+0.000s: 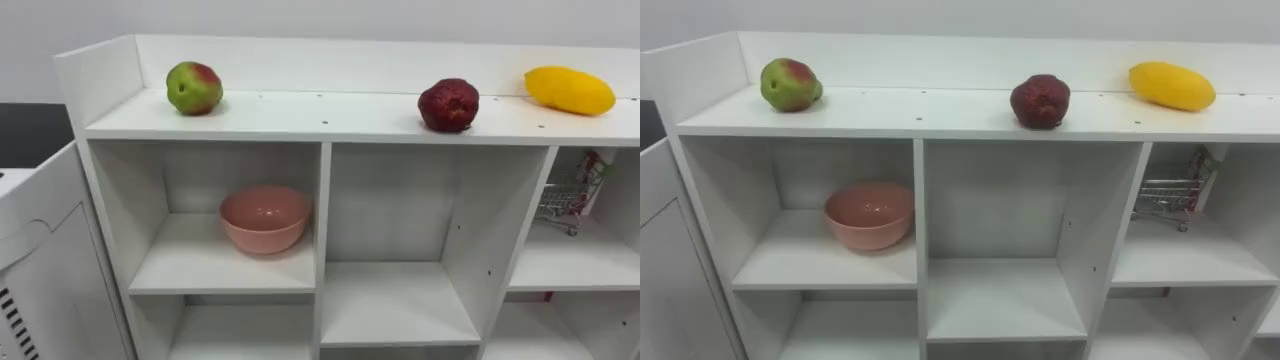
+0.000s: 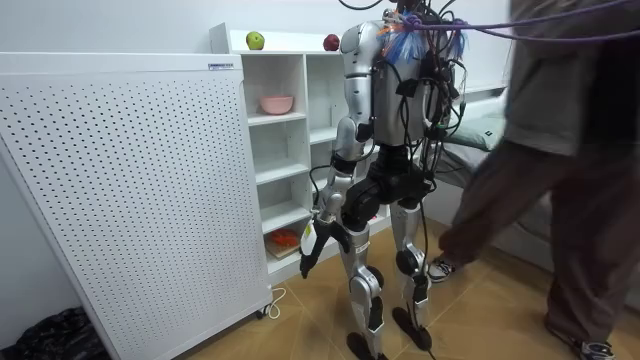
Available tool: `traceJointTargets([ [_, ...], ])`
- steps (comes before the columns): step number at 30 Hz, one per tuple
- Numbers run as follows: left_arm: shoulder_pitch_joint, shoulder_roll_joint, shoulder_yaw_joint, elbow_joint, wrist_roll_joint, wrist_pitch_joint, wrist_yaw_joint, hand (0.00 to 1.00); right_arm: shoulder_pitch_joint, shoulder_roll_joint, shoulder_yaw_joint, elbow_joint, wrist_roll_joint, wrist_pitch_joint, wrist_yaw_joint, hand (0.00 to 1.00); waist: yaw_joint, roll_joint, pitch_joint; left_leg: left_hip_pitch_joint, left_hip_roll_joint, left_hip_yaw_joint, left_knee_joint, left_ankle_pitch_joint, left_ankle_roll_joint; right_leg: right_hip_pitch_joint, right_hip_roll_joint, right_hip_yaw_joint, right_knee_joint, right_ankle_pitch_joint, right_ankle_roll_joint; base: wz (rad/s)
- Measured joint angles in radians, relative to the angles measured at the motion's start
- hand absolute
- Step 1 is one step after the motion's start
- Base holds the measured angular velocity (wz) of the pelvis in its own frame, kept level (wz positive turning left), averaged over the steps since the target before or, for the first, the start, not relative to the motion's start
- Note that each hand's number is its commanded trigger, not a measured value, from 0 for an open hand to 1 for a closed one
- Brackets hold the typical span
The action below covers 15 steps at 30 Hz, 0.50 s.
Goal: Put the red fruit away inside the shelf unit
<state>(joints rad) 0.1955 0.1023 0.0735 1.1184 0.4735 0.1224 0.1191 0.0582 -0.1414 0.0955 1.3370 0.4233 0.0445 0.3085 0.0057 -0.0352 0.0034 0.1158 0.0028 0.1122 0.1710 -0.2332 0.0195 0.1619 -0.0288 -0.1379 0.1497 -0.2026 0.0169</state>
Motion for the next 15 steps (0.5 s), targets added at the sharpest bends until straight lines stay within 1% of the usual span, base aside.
traceJointTargets([
  [9, 0.002, -0.001, -0.001, 0.0, -0.001, 0.0, 0.002, 0.0, 0.002, 0.0, 0.0, -0.003, 0.006, 0.0, -0.014, 0.0, 0.0, 0.0, 0.0002, 0.0, 0.0, 0.0, 0.004, 0.0, 0.0, -0.001, -0.001, 0.0, 0.0, 0.0, 0.0, 0.0],
  [12, 0.0, -0.002, -0.002, 0.0, 0.0, 0.0, 0.003, 0.0, 0.003, 0.0, 0.0, -0.003, 0.033, 0.0, -0.04, 0.0, 0.0, 0.004, 0.0002, 0.001, 0.0, 0.0, 0.005, 0.0, 0.0, 0.003, -0.001, 0.003, 0.0, 0.0, 0.0, 0.0],
  [14, -0.002, -0.003, 0.002, -0.001, -0.001, 0.0, 0.004, 0.0, 0.006, 0.001, -0.003, -0.003, 0.054, 0.0, -0.051, 0.0, 0.0, 0.009, 0.0025, 0.006, 0.0, 0.0, 0.005, 0.0, 0.0, 0.012, 0.0, 0.013, -0.002, 0.0, 0.0, 0.0],
  [15, -0.001, -0.004, 0.002, -0.001, -0.001, -0.001, 0.004, 0.0, 0.011, 0.001, -0.01, -0.005, 0.067, 0.0, -0.058, 0.0, -0.001, 0.013, 0.0018, 0.01, 0.0, 0.001, 0.003, 0.0, 0.0, 0.016, 0.0, 0.018, -0.002, 0.0, 0.0, 0.0],
])
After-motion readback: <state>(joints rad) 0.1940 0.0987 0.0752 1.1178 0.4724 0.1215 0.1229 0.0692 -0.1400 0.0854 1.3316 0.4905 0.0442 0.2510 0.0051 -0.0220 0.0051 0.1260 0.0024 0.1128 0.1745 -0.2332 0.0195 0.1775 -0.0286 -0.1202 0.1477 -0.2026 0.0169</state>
